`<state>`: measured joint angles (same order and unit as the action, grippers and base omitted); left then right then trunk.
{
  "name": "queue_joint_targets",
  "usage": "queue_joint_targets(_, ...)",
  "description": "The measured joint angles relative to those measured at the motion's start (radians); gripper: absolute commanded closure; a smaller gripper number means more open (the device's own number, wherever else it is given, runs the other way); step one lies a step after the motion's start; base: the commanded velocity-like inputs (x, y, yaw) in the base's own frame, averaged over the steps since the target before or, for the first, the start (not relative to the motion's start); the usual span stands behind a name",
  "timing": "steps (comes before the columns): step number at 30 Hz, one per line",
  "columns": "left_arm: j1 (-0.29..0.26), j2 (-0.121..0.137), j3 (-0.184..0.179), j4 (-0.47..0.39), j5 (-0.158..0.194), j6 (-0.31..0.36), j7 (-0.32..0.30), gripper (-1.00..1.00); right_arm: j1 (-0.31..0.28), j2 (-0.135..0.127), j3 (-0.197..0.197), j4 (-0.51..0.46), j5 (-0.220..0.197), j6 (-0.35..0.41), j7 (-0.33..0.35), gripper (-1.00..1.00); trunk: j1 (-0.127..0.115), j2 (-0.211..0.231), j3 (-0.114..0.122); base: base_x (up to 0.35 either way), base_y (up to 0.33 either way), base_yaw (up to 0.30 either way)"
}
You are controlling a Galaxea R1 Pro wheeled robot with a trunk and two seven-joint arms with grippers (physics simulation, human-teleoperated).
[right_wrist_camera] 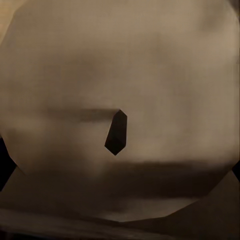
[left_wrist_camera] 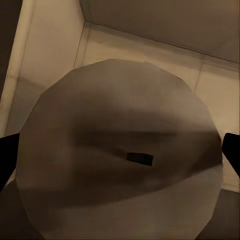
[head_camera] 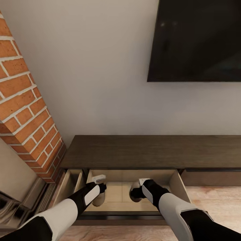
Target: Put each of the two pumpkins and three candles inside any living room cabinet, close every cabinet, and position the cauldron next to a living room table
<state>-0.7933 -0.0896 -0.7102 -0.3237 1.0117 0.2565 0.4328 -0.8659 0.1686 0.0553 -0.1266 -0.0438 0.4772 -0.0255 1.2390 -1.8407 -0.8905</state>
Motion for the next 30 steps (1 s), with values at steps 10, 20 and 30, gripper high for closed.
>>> queue_joint_targets(10,0.015,-0.011,0.000,0.045,-0.001,-0.047,-0.083,1.00,0.011,0.000,-0.003,0.070,-0.003,-0.087,-0.042,1.00,0.000,0.000,0.000,0.068,0.000,0.000)
queue_joint_targets(20,0.026,-0.011,0.000,0.048,-0.003,-0.054,-0.103,1.00,0.052,0.000,0.000,0.068,0.001,-0.155,-0.041,1.00,0.000,0.000,0.000,0.030,0.000,0.000)
queue_joint_targets(30,0.026,-0.010,0.000,0.048,-0.002,-0.054,-0.103,1.00,0.053,-0.001,0.000,0.062,0.001,-0.158,-0.039,1.00,0.000,0.000,-0.014,0.000,0.000,0.000)
